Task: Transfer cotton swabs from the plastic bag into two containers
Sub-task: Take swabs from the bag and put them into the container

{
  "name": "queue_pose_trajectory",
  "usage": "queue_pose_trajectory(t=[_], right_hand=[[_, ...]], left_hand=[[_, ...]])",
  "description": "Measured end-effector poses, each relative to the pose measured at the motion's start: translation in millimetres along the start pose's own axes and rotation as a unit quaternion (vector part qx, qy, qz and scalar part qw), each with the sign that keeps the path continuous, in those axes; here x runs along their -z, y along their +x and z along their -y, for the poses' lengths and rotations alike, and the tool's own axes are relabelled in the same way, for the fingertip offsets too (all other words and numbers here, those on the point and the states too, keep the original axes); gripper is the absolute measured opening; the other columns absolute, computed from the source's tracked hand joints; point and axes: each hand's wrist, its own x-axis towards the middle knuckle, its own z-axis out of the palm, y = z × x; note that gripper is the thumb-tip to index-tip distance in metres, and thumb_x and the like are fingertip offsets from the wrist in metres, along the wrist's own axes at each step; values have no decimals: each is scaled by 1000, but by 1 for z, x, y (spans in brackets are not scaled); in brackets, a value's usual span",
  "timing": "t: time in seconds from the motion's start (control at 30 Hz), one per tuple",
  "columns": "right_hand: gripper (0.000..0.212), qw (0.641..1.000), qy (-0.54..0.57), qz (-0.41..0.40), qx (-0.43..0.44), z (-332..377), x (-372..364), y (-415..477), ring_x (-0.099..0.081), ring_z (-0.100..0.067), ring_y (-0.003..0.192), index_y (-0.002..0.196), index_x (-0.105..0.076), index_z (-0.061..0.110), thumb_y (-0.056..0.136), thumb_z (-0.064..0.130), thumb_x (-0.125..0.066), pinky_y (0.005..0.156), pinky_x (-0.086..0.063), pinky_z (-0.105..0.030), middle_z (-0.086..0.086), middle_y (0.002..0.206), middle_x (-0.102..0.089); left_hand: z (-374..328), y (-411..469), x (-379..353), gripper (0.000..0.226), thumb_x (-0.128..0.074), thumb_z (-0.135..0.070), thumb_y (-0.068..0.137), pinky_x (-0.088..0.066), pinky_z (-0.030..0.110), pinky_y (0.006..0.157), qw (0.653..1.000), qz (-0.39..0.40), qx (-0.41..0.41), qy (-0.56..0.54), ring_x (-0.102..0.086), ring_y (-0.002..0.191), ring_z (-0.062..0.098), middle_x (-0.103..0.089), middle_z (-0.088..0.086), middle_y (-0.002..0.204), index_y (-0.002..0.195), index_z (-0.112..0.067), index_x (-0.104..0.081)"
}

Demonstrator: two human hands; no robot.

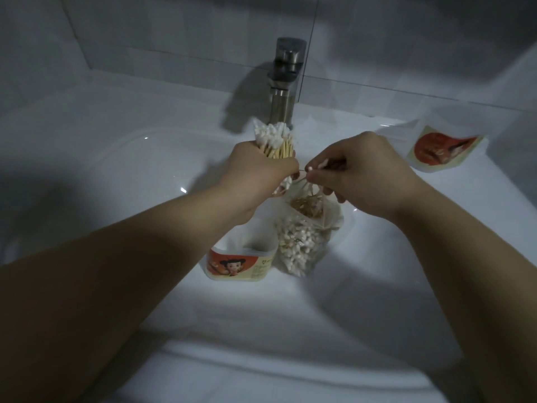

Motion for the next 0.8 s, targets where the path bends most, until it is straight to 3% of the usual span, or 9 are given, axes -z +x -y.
queue_pose_trajectory(t=[0.17, 0.27, 0.4, 0.5, 0.67, 0.8], right_hand=[[8, 993, 103, 2, -57, -6, 1, -2, -72, -9, 57, 82, -77, 23, 90, 21, -76, 59, -55, -14, 5, 63, -74], [8, 984, 160, 7, -82, -9, -1, -1, -75, -16, 62, 82, -77, 17, 90, 19, -76, 68, -63, -26, -2, 66, -75], [8, 975, 197, 2, -99, -12, -4, 1, -75, -21, 63, 82, -78, 14, 89, 16, -76, 73, -64, -40, -6, 67, -75], [6, 967, 235, -8, -103, -12, -5, 2, -74, -26, 65, 86, -78, 10, 91, 13, -75, 72, -65, -41, -10, 70, -75], [10, 923, 368, -26, -114, -8, -10, 3, -74, -33, 67, 82, -73, 0, 91, -1, -69, 62, -61, -30, -18, 73, -74], [15, 895, 428, -12, -121, -8, -14, 4, -72, -33, 68, 92, -70, -8, 98, 3, -63, 63, -60, -32, -25, 84, -73]], left_hand=[[2, 3, 1, 19, -75, 3, 76, -64, 49, 81, 1000, 14, -7, -9, -75, 94, 30, -75, 4, 83, 86, -12, -76], [0, 2, 1, 18, -78, 1, 74, -63, 40, 77, 999, 21, -33, -12, -75, 91, 26, -74, 0, 78, 83, -15, -76], [-3, -1, 1, 12, -78, -4, 83, -62, 44, 86, 998, 55, -35, -16, -75, 97, 27, -78, 12, 95, 92, -10, -77], [-2, -5, 1, 13, -71, 0, 87, -61, 40, 81, 994, 102, -31, 12, -75, 97, 30, -76, 19, 99, 98, -6, -75], [0, -8, 0, 20, -67, 4, 88, -57, 27, 69, 988, 138, -52, 54, -71, 81, 15, -74, 8, 89, 96, -14, -73], [1, -9, -1, 25, -66, 7, 90, -64, 41, 80, 986, 164, -28, 26, -75, 94, 29, -76, 17, 103, 110, -8, -71]])
